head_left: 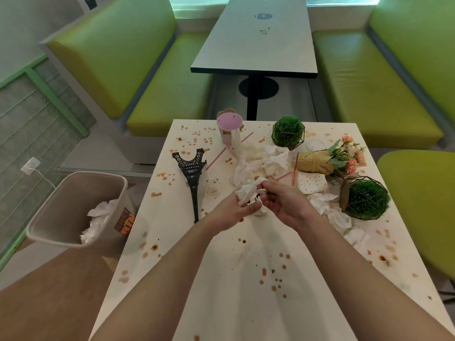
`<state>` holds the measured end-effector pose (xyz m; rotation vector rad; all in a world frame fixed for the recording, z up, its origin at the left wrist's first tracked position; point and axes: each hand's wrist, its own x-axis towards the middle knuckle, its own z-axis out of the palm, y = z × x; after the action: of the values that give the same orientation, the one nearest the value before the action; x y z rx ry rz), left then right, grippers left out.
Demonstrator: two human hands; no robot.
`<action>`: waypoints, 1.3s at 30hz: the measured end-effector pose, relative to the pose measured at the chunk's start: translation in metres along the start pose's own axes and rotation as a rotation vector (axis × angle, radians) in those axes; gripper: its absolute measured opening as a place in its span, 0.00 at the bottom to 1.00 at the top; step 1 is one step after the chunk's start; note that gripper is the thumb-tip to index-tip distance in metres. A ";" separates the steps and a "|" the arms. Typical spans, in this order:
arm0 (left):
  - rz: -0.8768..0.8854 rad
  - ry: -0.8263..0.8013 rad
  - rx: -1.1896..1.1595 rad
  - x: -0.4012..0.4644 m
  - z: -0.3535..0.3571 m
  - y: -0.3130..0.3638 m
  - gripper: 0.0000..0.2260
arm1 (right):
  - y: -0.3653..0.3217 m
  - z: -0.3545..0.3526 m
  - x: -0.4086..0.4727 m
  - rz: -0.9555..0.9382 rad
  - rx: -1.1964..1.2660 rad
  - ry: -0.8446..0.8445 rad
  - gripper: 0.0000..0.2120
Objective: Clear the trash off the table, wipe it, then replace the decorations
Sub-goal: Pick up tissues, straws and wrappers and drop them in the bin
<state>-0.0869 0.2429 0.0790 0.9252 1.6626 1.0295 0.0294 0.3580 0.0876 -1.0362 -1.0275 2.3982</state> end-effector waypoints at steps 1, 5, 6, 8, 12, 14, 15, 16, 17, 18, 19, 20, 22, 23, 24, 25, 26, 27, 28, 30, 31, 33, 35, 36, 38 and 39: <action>0.009 0.005 -0.022 0.001 0.000 0.001 0.02 | 0.000 -0.001 0.000 0.008 -0.009 0.000 0.05; -0.116 0.077 -0.196 0.005 0.007 0.004 0.17 | 0.006 -0.003 -0.002 -0.011 -0.099 -0.005 0.04; -0.150 0.109 -0.231 0.006 0.007 0.004 0.19 | 0.009 -0.003 -0.003 -0.035 -0.147 0.011 0.06; -0.173 0.157 -0.320 0.008 0.008 0.003 0.15 | 0.014 -0.003 -0.004 -0.083 -0.210 0.057 0.08; -0.238 0.207 -0.498 0.014 0.008 0.002 0.09 | 0.026 0.000 -0.007 -0.135 -0.268 0.112 0.11; -0.293 0.221 -0.578 0.016 0.005 0.002 0.09 | 0.032 0.001 -0.008 -0.170 -0.319 0.151 0.15; -0.316 0.215 -0.586 0.016 0.003 0.002 0.10 | 0.034 0.002 -0.009 -0.192 -0.342 0.163 0.17; -0.337 0.196 -0.584 0.016 0.002 0.003 0.14 | 0.037 0.002 -0.009 -0.208 -0.365 0.169 0.18; -0.355 0.177 -0.580 0.017 0.002 0.002 0.18 | 0.038 0.003 -0.010 -0.219 -0.394 0.170 0.18; -0.375 0.172 -0.595 0.018 0.002 0.001 0.21 | 0.040 0.003 -0.009 -0.218 -0.431 0.168 0.17; -0.389 0.186 -0.614 0.019 0.003 0.000 0.21 | 0.042 0.004 -0.009 -0.214 -0.475 0.166 0.14; -0.390 0.205 -0.626 0.020 0.005 -0.002 0.19 | 0.044 0.003 -0.008 -0.212 -0.523 0.167 0.11; -0.397 0.249 -0.612 0.022 0.008 -0.007 0.12 | 0.048 0.001 -0.005 -0.208 -0.622 0.173 0.07; -0.400 0.275 -0.612 0.022 0.009 -0.010 0.10 | 0.049 -0.001 -0.003 -0.203 -0.673 0.181 0.06; -0.397 0.307 -0.625 0.022 0.010 -0.014 0.09 | 0.051 -0.005 -0.001 -0.199 -0.724 0.189 0.05; -0.396 0.345 -0.644 0.023 0.010 -0.018 0.10 | 0.052 -0.008 0.002 -0.198 -0.768 0.196 0.05; -0.399 0.390 -0.670 0.025 0.009 -0.024 0.13 | 0.053 -0.013 0.005 -0.196 -0.803 0.208 0.04; -0.408 0.429 -0.684 0.027 0.008 -0.028 0.15 | 0.054 -0.018 0.008 -0.198 -0.834 0.230 0.04; -0.419 0.453 -0.679 0.027 0.007 -0.031 0.14 | 0.054 -0.023 0.013 -0.198 -0.865 0.257 0.04; -0.456 0.478 -0.607 0.029 0.005 -0.039 0.08 | 0.056 -0.032 0.025 -0.187 -0.934 0.298 0.05; -0.474 0.479 -0.539 0.030 0.004 -0.043 0.06 | 0.055 -0.036 0.030 -0.183 -0.975 0.311 0.05; -0.500 0.469 -0.428 0.035 0.001 -0.052 0.05 | 0.057 -0.041 0.046 -0.192 -1.095 0.307 0.05; -0.524 0.448 -0.377 0.037 0.000 -0.058 0.10 | 0.061 -0.041 0.058 -0.235 -1.256 0.274 0.06; -0.534 0.442 -0.362 0.037 0.001 -0.058 0.13 | 0.063 -0.040 0.062 -0.260 -1.352 0.246 0.08; -0.533 0.442 -0.347 0.038 0.001 -0.062 0.15 | 0.068 -0.034 0.069 -0.308 -1.557 0.163 0.15; -0.520 0.431 -0.342 0.038 0.001 -0.063 0.14 | 0.071 -0.031 0.070 -0.337 -1.643 0.122 0.18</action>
<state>-0.1042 0.2545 0.0081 0.0286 1.8555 1.1395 0.0032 0.3628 -0.0133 -1.1228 -2.8416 0.8043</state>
